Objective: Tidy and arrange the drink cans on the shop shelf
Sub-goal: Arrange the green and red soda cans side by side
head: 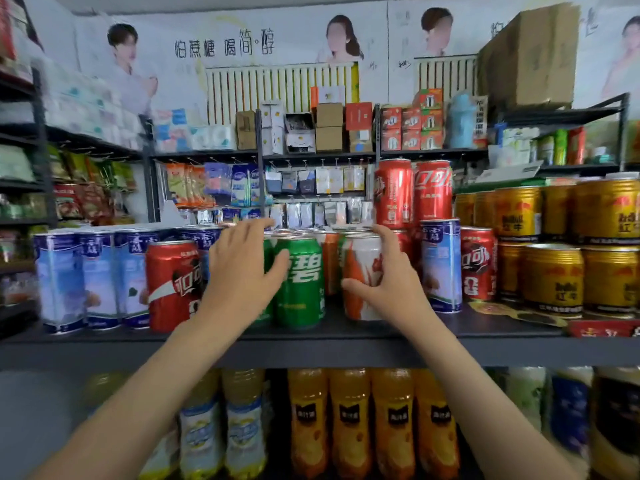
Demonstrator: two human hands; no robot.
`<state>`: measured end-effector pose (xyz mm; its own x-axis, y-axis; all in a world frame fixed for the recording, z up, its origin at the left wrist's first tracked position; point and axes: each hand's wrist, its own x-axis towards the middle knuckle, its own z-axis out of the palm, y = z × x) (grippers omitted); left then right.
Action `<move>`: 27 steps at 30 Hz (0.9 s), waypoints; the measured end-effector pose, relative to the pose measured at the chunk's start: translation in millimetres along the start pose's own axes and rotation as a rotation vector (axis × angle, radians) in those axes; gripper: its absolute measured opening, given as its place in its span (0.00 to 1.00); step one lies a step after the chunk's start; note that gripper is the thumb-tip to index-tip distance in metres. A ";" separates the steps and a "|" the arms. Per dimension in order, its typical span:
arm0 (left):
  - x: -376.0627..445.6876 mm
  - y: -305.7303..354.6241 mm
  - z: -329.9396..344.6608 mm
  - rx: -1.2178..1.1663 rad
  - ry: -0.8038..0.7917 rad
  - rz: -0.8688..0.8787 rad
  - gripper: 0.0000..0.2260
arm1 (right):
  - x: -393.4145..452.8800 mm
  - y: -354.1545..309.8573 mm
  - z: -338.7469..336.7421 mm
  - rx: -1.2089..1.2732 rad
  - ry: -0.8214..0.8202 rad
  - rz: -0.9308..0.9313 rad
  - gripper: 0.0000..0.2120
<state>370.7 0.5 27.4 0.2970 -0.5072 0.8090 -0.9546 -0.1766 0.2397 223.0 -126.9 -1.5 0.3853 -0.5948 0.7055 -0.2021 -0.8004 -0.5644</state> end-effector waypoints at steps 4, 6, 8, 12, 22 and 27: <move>1.9 -12.3 3.5 0.114 -0.144 0.075 0.26 | 3.0 -1.8 1.4 -0.015 0.102 0.048 0.35; 9.0 -10.8 6.3 0.140 -0.173 0.111 0.26 | 6.7 -3.7 -4.3 -0.030 0.087 0.059 0.33; 16.8 -7.0 9.2 0.138 -0.188 0.119 0.24 | 12.0 -8.4 -10.4 -0.076 -0.008 0.058 0.34; 23.6 -4.6 8.7 0.023 -0.185 0.113 0.19 | 20.9 -21.9 -26.8 -0.133 -0.253 0.043 0.32; 18.8 -12.7 -16.6 -0.634 -0.196 -0.029 0.16 | 39.5 -35.1 -10.1 -0.339 -0.285 -0.145 0.30; 23.8 -12.9 -33.4 -0.734 -0.097 -0.041 0.16 | 50.8 -27.2 29.3 -0.548 -0.204 -0.257 0.29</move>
<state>389.4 18.8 61.4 0.3010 -0.5902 0.7490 -0.7016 0.3949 0.5931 274.4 -133.1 37.1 0.6354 -0.3954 0.6632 -0.4910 -0.8699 -0.0482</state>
